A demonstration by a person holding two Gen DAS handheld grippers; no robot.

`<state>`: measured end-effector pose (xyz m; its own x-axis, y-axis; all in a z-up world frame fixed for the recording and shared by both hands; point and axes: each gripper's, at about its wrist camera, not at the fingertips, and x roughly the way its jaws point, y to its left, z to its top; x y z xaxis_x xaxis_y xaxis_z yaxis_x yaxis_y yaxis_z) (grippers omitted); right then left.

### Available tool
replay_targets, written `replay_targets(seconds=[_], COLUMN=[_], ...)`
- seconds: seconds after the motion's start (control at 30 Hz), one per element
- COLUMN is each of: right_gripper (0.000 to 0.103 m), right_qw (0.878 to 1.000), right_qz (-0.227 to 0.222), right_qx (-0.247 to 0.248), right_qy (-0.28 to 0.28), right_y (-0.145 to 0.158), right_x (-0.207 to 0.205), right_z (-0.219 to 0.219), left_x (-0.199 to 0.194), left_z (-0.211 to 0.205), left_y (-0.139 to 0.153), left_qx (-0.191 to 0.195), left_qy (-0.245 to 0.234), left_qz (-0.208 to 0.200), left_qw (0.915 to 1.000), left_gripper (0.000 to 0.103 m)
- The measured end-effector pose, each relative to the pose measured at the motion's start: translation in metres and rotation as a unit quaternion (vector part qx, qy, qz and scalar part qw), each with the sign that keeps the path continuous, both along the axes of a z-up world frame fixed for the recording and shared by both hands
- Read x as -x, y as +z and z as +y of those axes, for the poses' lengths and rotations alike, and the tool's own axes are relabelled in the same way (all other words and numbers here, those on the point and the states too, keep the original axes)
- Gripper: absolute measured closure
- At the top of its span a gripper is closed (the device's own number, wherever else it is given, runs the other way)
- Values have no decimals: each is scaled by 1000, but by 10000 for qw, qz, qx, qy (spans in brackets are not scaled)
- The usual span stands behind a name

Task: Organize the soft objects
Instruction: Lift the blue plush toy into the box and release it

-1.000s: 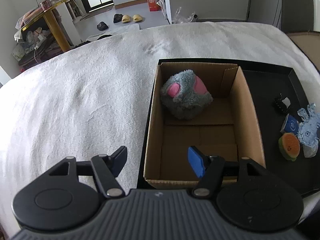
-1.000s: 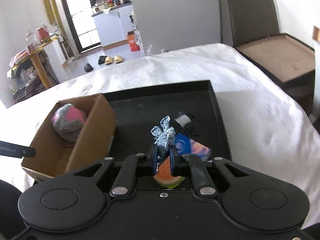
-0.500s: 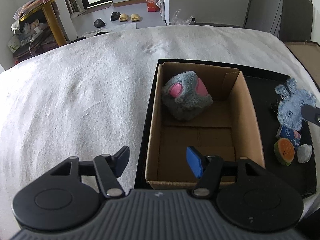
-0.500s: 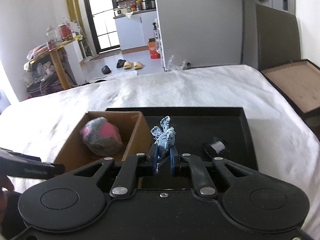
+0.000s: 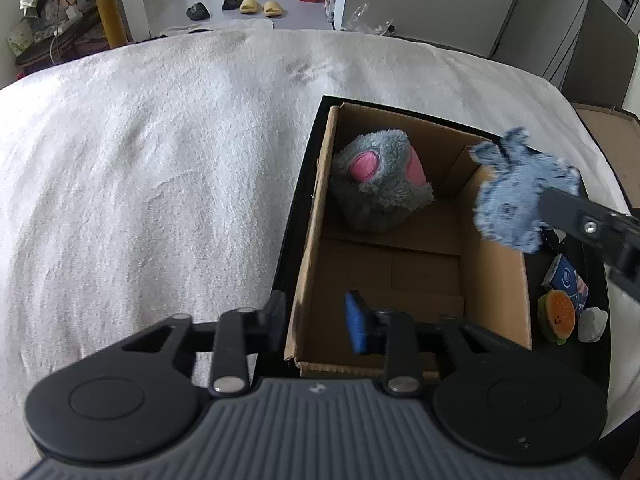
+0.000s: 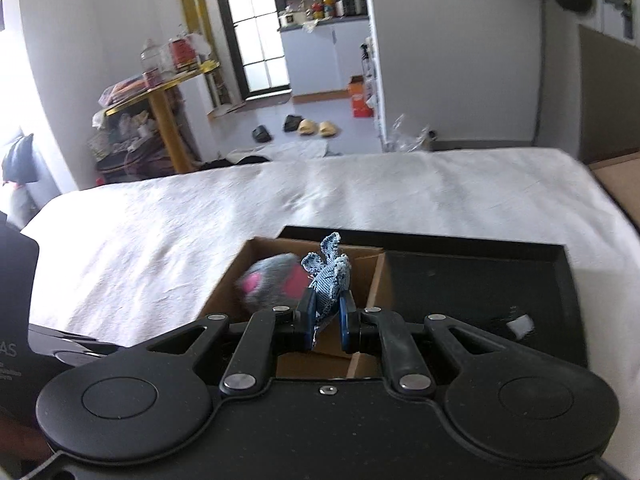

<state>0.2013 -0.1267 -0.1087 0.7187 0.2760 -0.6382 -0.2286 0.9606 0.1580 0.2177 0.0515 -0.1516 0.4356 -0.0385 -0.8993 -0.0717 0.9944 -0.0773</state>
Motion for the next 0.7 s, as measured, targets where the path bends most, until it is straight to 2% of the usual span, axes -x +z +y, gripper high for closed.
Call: replay_targets(seconds=[0.03,0.17,0.27,0.4,0.5,0.53,0.57,0.7], right_gripper=[91,90,90,90,75,63,58,56], right_qw=[10000,9996,9992,9975,9942,9945,9953,9950], right_qz=[41,192,272,405,690,739,752,793], right_qx=[-22,-126,-211,-456,-672,-601,-497,-537], right_qy=[36,152,218,367,471,424,360,279], right_y=[-1,-5,-8,-10,-18,-22,-25,-25], right_x=[-1,-5,-6,-10,-15,-15,-14,-9], right_z=[4,15,21,29,33,34,34,26], left_x=[-1,-3,-3,-2,-2,-2,-2,-1], left_z=[0,2,5,8,7,7,7,5], left_y=[-1,-3,-4,-5,-5,-5,-4,-2], left_qx=[-1,-8,74,140,80,73,83,34], left_qy=[-25,-24,16,74,20,8,6,24], left_qz=[26,55,65,89,97,91,82,105], left_qw=[10000,10000,10000,9998,9999,9999,9999,9999], left_gripper=[82,90,94,94,94,94,94,93])
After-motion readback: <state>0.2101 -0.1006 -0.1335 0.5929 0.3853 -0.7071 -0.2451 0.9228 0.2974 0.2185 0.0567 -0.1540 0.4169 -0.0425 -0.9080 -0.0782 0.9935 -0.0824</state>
